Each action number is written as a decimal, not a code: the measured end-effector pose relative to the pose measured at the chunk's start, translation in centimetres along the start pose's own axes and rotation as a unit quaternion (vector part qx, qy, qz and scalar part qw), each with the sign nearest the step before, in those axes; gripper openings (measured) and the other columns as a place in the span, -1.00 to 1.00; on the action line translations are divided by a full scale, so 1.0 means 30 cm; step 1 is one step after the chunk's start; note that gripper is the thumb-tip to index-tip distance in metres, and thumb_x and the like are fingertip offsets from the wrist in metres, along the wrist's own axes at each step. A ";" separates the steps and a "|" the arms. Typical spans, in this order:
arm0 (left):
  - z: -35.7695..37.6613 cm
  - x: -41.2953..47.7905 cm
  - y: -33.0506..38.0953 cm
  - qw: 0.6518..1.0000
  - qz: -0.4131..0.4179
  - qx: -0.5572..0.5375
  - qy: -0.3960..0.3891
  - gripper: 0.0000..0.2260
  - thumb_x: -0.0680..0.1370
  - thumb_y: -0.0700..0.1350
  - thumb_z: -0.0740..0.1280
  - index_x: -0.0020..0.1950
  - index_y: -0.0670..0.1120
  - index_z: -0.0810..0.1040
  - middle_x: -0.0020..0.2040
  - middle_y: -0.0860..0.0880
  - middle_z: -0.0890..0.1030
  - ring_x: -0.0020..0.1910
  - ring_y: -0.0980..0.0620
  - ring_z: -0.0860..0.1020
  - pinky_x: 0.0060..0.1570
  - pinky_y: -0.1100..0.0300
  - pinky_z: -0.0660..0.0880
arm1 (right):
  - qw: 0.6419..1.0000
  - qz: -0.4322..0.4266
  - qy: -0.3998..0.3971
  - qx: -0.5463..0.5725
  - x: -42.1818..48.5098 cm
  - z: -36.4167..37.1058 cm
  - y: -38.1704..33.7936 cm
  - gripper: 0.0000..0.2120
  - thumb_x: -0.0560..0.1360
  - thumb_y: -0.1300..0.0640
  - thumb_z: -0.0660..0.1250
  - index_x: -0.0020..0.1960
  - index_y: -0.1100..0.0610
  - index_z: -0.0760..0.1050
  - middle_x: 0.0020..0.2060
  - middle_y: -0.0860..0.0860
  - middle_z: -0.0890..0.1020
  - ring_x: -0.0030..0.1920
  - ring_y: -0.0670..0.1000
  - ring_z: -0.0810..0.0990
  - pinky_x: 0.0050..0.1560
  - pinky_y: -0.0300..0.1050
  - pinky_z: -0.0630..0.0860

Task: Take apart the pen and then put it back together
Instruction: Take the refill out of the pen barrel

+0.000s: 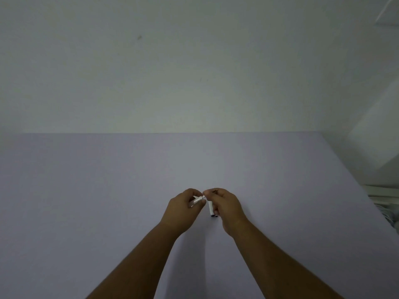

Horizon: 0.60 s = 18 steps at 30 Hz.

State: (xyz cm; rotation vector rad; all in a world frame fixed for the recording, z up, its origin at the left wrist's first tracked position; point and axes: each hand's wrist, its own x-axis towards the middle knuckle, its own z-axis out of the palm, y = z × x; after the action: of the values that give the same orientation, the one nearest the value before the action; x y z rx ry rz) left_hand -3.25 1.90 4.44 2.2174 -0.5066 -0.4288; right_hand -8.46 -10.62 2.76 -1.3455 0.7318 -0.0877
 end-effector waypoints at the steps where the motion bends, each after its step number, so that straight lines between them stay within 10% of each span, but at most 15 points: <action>1: 0.002 0.001 0.003 1.000 -0.001 0.004 0.007 -0.82 0.56 -0.01 0.27 0.12 0.00 0.53 -0.15 0.05 0.53 -0.21 0.14 0.47 -0.30 0.42 0.35 | 1.000 0.005 0.013 0.024 0.010 -0.010 0.001 -0.92 0.46 0.11 0.38 -0.16 0.10 0.62 -0.39 -0.01 0.51 -0.42 -0.07 0.37 -0.36 -0.20 0.32; 6: 0.001 0.012 -0.008 1.000 -0.023 0.016 0.006 -0.82 0.56 0.01 0.27 0.13 0.01 0.54 -0.10 0.02 0.56 -0.22 0.09 0.49 -0.35 0.37 0.35 | 0.993 0.029 0.099 0.061 0.070 -0.087 0.000 -0.92 0.47 0.11 0.37 -0.17 0.10 0.57 -0.26 0.03 0.57 -0.39 -0.06 0.37 -0.35 -0.20 0.33; 18: 0.019 0.058 -0.040 0.998 -0.022 0.058 -0.004 -0.89 0.55 0.03 0.25 -0.01 0.06 0.53 -0.22 0.01 0.54 -0.30 0.06 0.45 -0.34 0.27 0.36 | 0.999 -0.023 -0.029 -0.022 0.093 -0.062 0.010 -0.89 0.47 0.14 0.37 -0.20 0.11 0.62 -0.32 0.02 0.62 -0.41 -0.08 0.40 -0.36 -0.21 0.34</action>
State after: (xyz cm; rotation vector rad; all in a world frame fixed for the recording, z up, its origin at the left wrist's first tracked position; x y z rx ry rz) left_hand -1.76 1.42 2.92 2.3441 -0.4980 -0.4407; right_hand -7.38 -13.42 1.23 -1.4022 0.6576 -0.0702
